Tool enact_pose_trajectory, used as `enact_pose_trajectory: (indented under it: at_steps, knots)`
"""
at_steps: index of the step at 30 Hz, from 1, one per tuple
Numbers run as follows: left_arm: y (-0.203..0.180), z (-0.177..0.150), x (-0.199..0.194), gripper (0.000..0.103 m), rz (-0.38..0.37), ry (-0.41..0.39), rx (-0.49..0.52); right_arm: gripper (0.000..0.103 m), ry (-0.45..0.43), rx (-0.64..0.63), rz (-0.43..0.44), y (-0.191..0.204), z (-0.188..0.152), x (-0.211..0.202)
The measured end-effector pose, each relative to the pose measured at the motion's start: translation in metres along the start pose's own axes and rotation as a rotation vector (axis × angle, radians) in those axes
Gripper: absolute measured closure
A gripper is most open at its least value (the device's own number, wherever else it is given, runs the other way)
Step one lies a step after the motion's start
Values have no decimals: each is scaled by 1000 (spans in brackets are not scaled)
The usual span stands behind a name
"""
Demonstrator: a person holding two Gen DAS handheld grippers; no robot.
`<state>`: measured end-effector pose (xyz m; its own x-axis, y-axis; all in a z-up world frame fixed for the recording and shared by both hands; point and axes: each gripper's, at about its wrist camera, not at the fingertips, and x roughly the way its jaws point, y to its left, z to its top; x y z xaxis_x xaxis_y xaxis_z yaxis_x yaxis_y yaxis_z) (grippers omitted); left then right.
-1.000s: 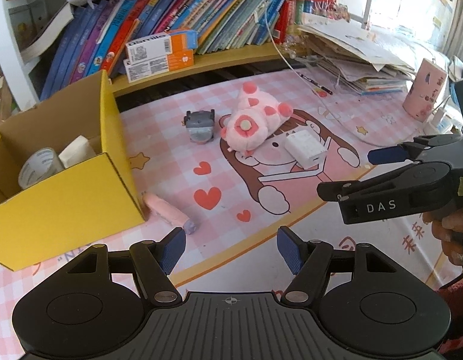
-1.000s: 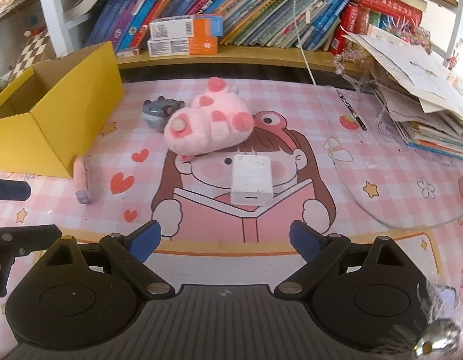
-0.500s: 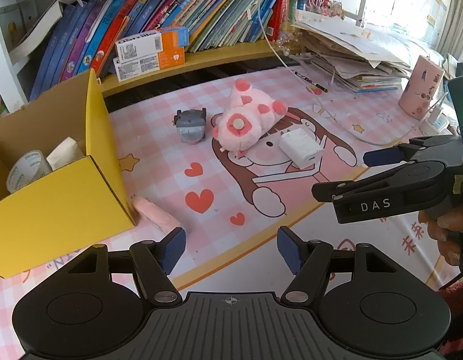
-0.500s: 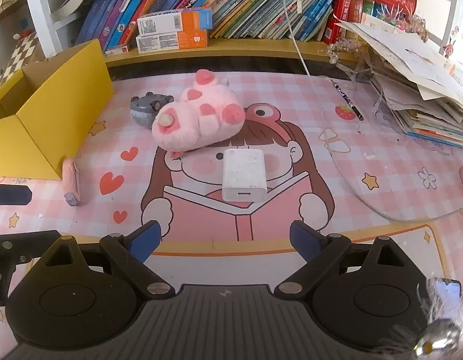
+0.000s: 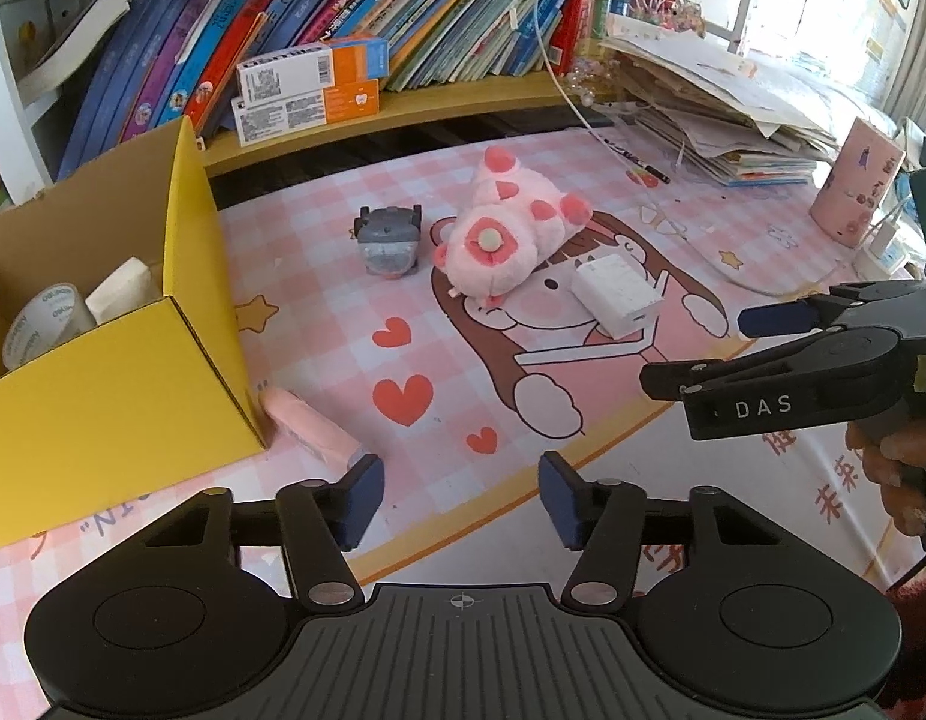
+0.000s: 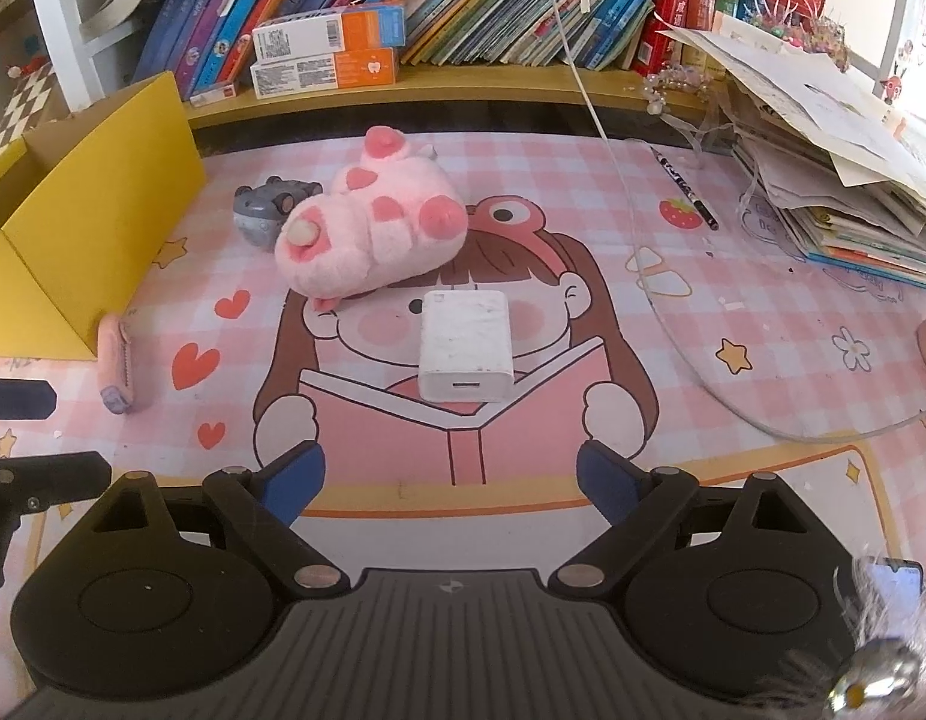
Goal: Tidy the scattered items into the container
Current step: 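Move the left tool toward the pink lip-balm tube while the right tool approaches the white charger, then close the left tool on the lip-balm tube while the right tool grasps the white charger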
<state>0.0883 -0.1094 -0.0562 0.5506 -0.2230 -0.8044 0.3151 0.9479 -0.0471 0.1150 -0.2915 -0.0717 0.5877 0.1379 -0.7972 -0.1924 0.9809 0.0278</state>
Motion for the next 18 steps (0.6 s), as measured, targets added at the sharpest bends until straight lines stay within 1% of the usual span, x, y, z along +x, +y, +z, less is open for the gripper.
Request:
enact_pose_trajectory:
  at_steps: [8,13,18]
  knots:
    - [8,3,14,52,55,-3,-34,14,-10,-18,-15,0,3,6]
    - [19,5,26,52,79,23,-96,17,-11,-24,-28,0,7,15]
    - [27,6,34,52,92,33,-156,21,-19,-38,-38,1,12,22]
